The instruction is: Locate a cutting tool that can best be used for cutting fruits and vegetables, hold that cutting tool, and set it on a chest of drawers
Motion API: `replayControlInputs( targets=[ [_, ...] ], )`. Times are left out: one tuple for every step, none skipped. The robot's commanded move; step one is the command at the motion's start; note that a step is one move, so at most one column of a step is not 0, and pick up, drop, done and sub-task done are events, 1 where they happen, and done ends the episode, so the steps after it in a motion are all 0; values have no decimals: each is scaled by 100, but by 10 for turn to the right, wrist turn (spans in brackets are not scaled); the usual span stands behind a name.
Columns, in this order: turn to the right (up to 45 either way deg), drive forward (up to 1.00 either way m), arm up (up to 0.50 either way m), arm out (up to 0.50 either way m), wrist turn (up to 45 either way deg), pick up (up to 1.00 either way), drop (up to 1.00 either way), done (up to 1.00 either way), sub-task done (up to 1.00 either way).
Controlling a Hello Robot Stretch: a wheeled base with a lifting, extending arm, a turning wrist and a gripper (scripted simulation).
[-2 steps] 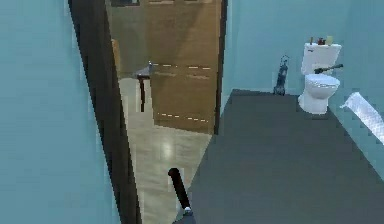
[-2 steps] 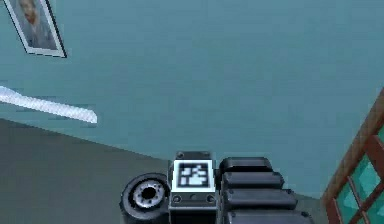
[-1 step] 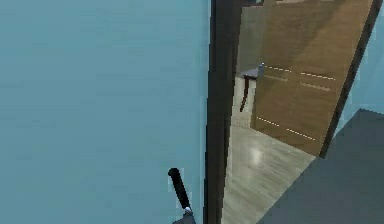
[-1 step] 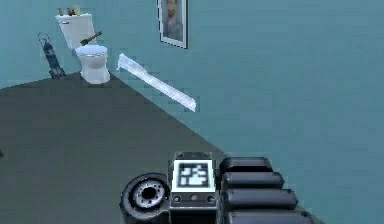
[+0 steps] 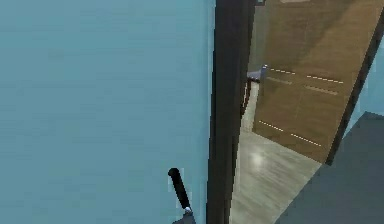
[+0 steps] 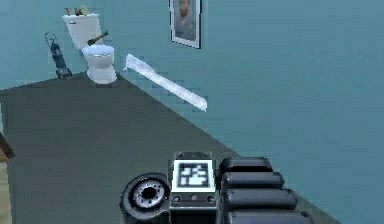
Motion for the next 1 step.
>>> replayControlInputs(
  targets=[
    [450, 0, 0, 0, 0, 0, 0, 0, 0]
  ],
)
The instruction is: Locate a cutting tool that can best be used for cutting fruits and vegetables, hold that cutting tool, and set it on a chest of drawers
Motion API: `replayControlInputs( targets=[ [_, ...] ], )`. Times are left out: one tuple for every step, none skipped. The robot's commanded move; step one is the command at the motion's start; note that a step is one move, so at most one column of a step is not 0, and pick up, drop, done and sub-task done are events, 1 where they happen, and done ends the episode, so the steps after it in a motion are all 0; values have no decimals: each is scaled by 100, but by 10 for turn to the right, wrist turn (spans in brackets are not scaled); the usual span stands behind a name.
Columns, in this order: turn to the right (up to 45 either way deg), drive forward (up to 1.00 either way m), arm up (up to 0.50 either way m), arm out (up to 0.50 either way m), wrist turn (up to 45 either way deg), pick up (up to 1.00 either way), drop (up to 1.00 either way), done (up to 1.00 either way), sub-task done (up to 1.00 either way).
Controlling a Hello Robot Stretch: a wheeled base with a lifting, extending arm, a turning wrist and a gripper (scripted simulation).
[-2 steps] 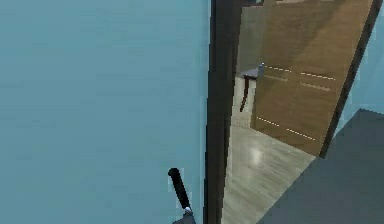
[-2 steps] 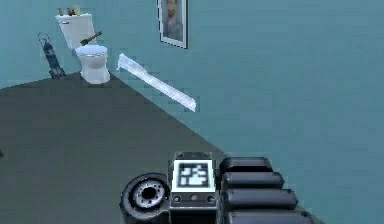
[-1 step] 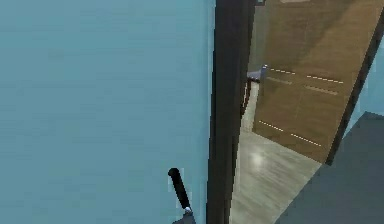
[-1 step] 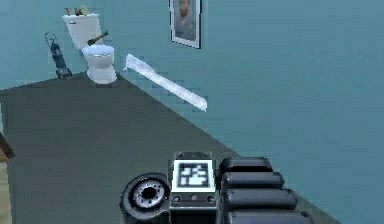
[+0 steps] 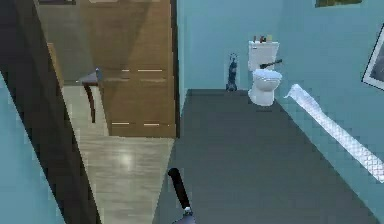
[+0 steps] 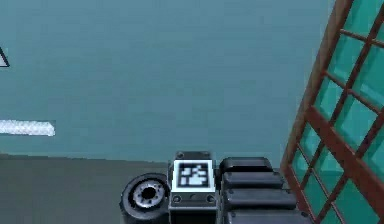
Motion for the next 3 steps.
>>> replayControlInputs(
  targets=[
    [450, 0, 0, 0, 0, 0, 0, 0, 0],
    [450, 0, 0, 0, 0, 0, 0, 0, 0],
    [30, 0, 0, 0, 0, 0, 0, 0, 0]
  ],
)
